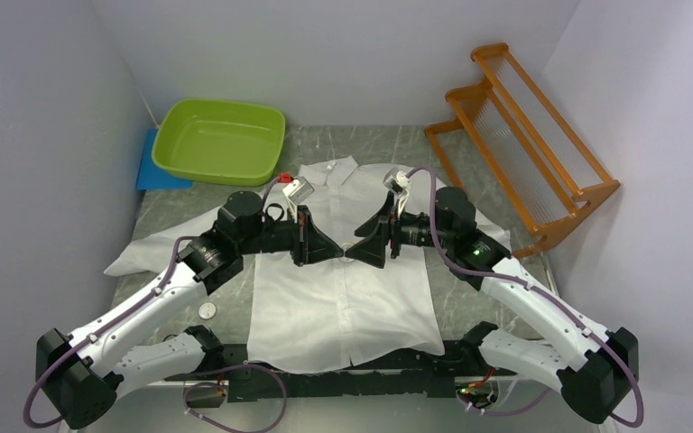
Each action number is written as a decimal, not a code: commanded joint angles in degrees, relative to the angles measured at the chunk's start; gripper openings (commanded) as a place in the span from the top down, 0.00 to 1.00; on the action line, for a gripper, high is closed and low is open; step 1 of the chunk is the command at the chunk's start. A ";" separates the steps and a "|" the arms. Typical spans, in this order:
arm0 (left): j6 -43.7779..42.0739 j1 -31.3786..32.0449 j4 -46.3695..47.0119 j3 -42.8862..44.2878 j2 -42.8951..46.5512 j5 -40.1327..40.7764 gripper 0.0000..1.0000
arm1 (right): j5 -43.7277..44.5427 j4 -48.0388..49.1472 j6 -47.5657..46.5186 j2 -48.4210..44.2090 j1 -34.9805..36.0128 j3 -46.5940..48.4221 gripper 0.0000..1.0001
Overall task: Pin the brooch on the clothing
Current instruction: Adjust the brooch, then pin the brooch to the clothes.
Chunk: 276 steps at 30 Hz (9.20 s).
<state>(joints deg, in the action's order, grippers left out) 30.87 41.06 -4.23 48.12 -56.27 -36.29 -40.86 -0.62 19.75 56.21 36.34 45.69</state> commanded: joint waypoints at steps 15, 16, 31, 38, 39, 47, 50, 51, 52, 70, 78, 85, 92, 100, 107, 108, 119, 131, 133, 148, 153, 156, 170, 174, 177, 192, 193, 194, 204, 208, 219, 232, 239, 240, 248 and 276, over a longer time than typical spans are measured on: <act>-0.74 -0.01 0.00 1.63 0.75 -1.30 0.97 | 6.94 -9.75 -8.81 2.28 2.60 6.20 0.84; -0.91 -0.01 -0.34 1.69 0.91 -1.08 0.97 | 6.97 -10.15 -9.25 2.25 2.64 6.32 0.87; -4.68 -0.02 -5.39 2.56 1.90 3.03 0.97 | 13.03 -0.28 -4.63 -9.09 2.60 -0.05 0.01; -9.72 -0.02 -4.85 2.71 3.40 9.11 0.97 | 19.88 -0.93 -1.24 -10.89 2.60 -0.74 0.00; -11.45 -0.01 -5.23 3.32 3.44 10.12 0.97 | 20.23 -1.22 -0.59 -10.67 2.60 -0.61 0.00; -37.35 -0.03 -14.73 11.40 0.70 8.36 0.97 | 24.11 -1.95 8.97 -9.64 2.58 -0.54 0.01; -46.31 -0.08 -15.91 12.40 -0.20 6.76 0.98 | 24.16 0.18 12.75 -10.42 2.51 -2.07 0.03; -48.52 -0.04 -15.42 12.17 -0.01 6.50 0.97 | 23.73 0.32 13.75 -10.68 2.49 -2.40 0.03; -51.34 -0.03 -14.64 11.56 0.35 6.27 0.97 | 23.04 1.44 14.54 -10.88 2.43 -2.60 0.03; -103.73 0.61 5.25 -10.46 11.92 1.80 0.97 | 7.90 3.59 25.63 -1.74 0.98 0.33 0.07; -112.80 2.95 1.43 -9.76 14.22 0.82 0.97 | 1.28 7.76 29.13 2.62 0.32 1.05 0.13; -114.19 4.53 -4.26 -7.91 14.52 0.35 0.97 | -3.70 15.47 35.06 5.99 0.12 1.10 0.34; -114.46 5.15 -4.99 -7.67 14.45 1.00 0.97 | -5.13 17.74 38.91 9.50 0.21 1.11 0.54; -115.30 5.32 -6.37 -7.44 14.62 1.98 0.97 | -7.09 17.22 39.89 10.70 0.16 1.03 0.64; -115.85 5.52 -7.56 -6.99 14.86 2.03 0.97 | -8.27 18.70 42.21 11.05 0.18 -0.94 0.62; -115.86 5.59 -7.51 -6.99 14.87 2.08 0.98 | -8.47 19.36 42.79 11.28 0.14 -1.25 0.61; -116.80 5.82 -9.53 -6.77 14.98 3.05 0.97 | -9.63 19.92 43.57 11.41 0.15 -1.24 1.00; -108.30 5.87 -12.20 -5.32 17.56 5.49 0.02 | -3.84 12.19 35.53 5.66 -3.59 -2.24 1.00; -98.67 5.86 -9.44 -6.42 18.89 5.72 0.02 | -2.30 11.53 34.49 3.23 -5.86 -3.45 1.00; 1.89 5.78 -9.20 1.71 3.41 34.78 0.02 | 7.12 15.08 32.19 -9.85 -11.88 -11.13 1.00; 9.01 5.70 -8.83 5.44 -3.90 25.42 0.02 | 7.06 17.42 33.50 -9.65 -11.89 -13.00 1.00; 13.61 5.12 -0.10 1.49 -3.19 22.12 0.02 | 7.33 17.76 33.99 -9.43 -11.89 -13.81 1.00; 33.88 -1.70 33.65 -9.97 -5.64 6.10 0.46 | 7.75 30.83 42.75 -7.79 -11.81 -18.87 1.00; 34.00 -1.72 34.30 -8.56 -7.99 4.39 0.46 | 7.90 30.48 42.67 -7.85 -11.82 -18.62 1.00; 33.97 -1.71 34.37 -7.84 -9.32 3.84 0.48 | 7.79 30.28 42.57 -7.78 -11.82 -18.27 1.00; 35.79 -1.69 42.38 -7.38 -13.82 0.58 0.86 | 6.34 29.48 42.48 -6.64 -11.82 -18.12 1.00; 35.45 -1.70 41.77 -7.34 -13.62 0.77 0.92 | 6.36 29.22 42.41 -6.71 -11.82 -18.15 1.00; 35.07 -1.68 41.18 -7.40 -13.37 0.95 0.96 | 6.52 28.85 42.35 -6.79 -11.82 -18.22 1.00; 34.17 -1.70 40.20 -8.22 -12.02 1.75 0.97 | 6.24 27.13 41.65 -7.34 -11.75 -19.28 0.51; 34.08 -1.69 40.00 -8.25 -12.15 1.52 0.97 | 5.65 28.25 42.21 -6.84 -11.82 -19.38 0.55; 32.99 -1.68 38.07 -8.82 -11.58 2.14 0.97 | 1.42 27.77 41.54 -6.72 -11.77 -18.18 0.86; 24.94 -2.21 24.19 -9.73 -3.84 10.06 0.16 | 4.35 17.71 34.14 -8.39 -11.88 -15.65 1.00; 11.97 -4.90 0.10 -4.46 1.73 17.78 0.09 | 6.69 12.85 30.23 -6.04 -12.62 -13.37 1.00; 9.69 -5.49 -3.45 -3.00 1.45 18.82 0.08 | 6.97 12.80 30.12 -5.54 -12.87 -13.36 1.00; -1.88 -14.64 -24.06 10.88 -12.56 17.30 0.09 | 10.18 10.68 26.39 1.28 -14.76 -10.76 1.00; -5.52 -20.87 -13.67 27.79 -44.13 12.19 0.39 | 11.25 22.04 25.07 28.26 -21.23 -1.10 1.00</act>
<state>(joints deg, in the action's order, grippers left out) 26.98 19.20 -18.48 73.65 -99.39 -20.91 -26.63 13.78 42.33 79.22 13.26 40.88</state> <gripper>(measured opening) 0.617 0.020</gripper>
